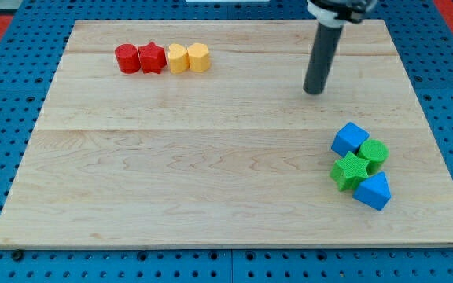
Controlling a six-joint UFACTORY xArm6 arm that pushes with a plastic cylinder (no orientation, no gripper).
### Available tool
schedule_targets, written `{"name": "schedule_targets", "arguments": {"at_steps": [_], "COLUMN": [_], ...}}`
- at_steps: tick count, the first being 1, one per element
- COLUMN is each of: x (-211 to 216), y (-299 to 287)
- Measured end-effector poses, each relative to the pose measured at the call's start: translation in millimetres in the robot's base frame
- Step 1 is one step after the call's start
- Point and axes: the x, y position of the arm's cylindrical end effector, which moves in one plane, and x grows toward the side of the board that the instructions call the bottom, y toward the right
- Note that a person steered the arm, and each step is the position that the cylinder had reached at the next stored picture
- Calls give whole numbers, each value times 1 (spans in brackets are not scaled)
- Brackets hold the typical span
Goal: Separate the yellow hexagon and yellow heart
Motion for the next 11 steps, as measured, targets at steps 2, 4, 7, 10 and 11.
{"name": "schedule_targets", "arguments": {"at_steps": [2,4,7,10,11], "x": [-97,-129,-107,-67,-57], "y": [-44,-172,-207,-190,-168]}}
